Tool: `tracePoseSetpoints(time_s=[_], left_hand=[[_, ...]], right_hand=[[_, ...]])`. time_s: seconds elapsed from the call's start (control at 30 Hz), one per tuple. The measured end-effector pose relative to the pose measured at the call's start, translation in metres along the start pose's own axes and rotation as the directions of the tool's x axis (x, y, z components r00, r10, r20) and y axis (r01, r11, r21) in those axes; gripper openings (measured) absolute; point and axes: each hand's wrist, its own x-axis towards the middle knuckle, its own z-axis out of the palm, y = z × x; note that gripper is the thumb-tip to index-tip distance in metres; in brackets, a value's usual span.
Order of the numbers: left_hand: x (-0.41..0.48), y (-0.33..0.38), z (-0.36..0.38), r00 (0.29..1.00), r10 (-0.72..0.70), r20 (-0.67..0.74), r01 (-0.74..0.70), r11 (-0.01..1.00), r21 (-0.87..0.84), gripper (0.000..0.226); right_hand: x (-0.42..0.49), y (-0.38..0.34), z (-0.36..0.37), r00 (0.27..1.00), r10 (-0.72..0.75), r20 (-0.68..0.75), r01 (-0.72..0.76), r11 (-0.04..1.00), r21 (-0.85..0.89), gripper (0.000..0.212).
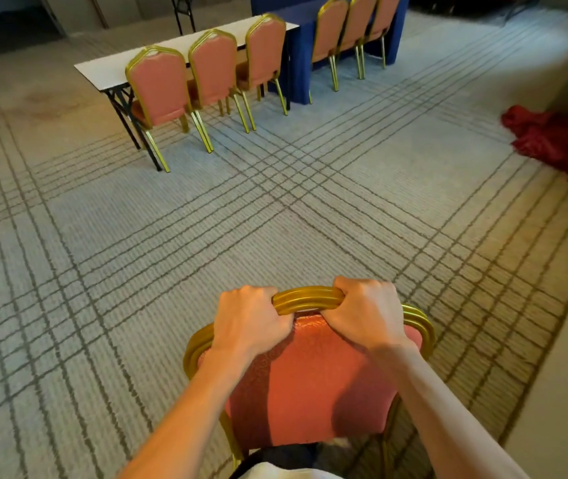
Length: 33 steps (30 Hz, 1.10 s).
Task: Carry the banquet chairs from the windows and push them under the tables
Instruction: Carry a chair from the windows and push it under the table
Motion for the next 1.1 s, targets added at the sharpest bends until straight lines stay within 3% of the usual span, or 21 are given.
tracePoseSetpoints(time_s=[0.2,0.67,1.1], left_hand=[[0.125,0.016,0.029,0.996,0.089,-0.014,-0.090,0.994,-0.068,0.040],[0.395,0.096,0.050,0.909,0.390,-0.145,-0.405,0.909,-0.093,0.033],[0.655,0.190,0.083,0.904,0.381,-0.196,-0.404,0.910,-0.097,0.034]], right_hand=[[0.091,0.061,0.012,0.995,0.090,0.031,-0.087,0.991,-0.104,0.035],[0.283,0.204,0.006,0.972,0.194,-0.136,-0.214,0.966,-0.149,0.041],[0.510,0.384,0.011,0.979,0.194,-0.064,-0.199,0.977,-0.071,0.040]])
